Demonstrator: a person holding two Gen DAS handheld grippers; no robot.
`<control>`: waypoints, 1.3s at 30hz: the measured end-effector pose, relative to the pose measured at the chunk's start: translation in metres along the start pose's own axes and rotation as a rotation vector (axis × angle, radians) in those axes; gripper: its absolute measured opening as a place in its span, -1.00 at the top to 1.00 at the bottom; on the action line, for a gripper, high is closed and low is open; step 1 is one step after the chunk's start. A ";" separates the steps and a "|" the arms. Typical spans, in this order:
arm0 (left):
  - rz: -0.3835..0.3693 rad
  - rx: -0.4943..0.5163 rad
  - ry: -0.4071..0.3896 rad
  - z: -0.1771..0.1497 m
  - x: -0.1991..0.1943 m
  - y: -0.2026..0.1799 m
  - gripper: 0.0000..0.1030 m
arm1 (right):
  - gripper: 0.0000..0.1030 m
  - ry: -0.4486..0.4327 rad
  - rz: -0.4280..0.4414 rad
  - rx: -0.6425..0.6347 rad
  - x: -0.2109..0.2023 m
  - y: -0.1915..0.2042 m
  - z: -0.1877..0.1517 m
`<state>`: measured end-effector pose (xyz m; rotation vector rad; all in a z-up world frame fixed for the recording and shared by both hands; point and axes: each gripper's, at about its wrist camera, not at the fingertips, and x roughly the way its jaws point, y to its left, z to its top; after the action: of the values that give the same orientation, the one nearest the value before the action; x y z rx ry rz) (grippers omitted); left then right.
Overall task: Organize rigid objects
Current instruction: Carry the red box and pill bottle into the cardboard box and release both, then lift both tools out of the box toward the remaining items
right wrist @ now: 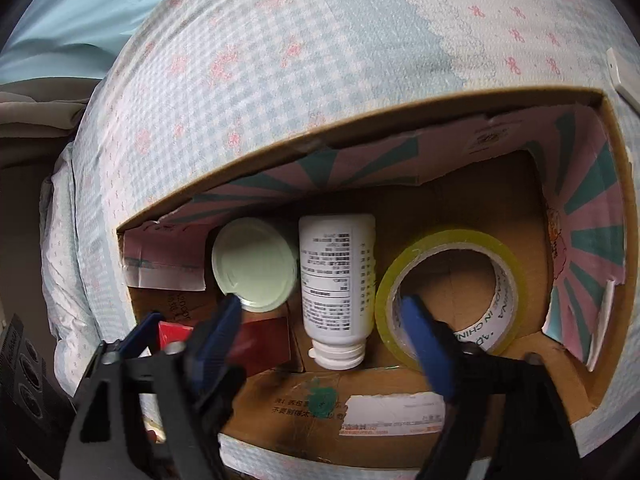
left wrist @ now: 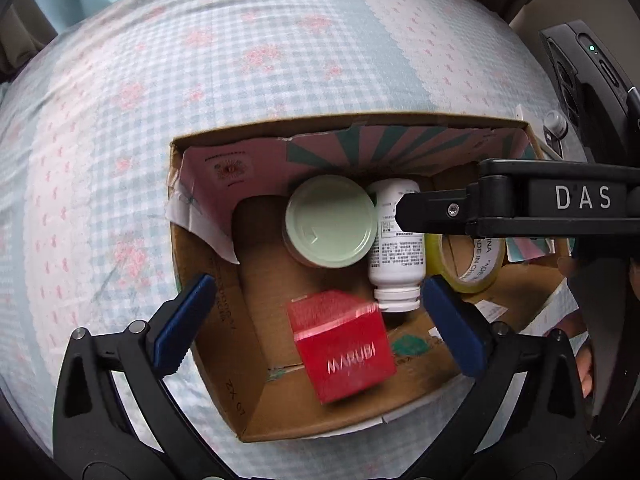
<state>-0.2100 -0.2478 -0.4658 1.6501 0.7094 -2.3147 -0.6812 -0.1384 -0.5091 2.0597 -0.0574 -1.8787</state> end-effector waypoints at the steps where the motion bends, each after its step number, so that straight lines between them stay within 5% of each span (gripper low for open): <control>1: 0.001 0.003 0.003 0.000 -0.001 -0.001 -1.00 | -1.00 -0.005 0.001 -0.004 -0.004 -0.001 0.000; 17: 0.018 -0.004 -0.036 -0.014 -0.045 -0.003 -1.00 | -1.00 -0.099 -0.031 -0.044 -0.068 0.001 -0.010; 27: 0.056 -0.068 -0.119 -0.038 -0.113 0.012 -1.00 | -1.00 -0.208 -0.068 -0.152 -0.119 0.010 -0.054; 39: 0.031 -0.042 -0.202 -0.044 -0.167 -0.058 -1.00 | -1.00 -0.386 -0.186 -0.269 -0.217 -0.023 -0.108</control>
<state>-0.1405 -0.1937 -0.3065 1.3750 0.6786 -2.3828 -0.6068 -0.0350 -0.3020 1.5521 0.2840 -2.2336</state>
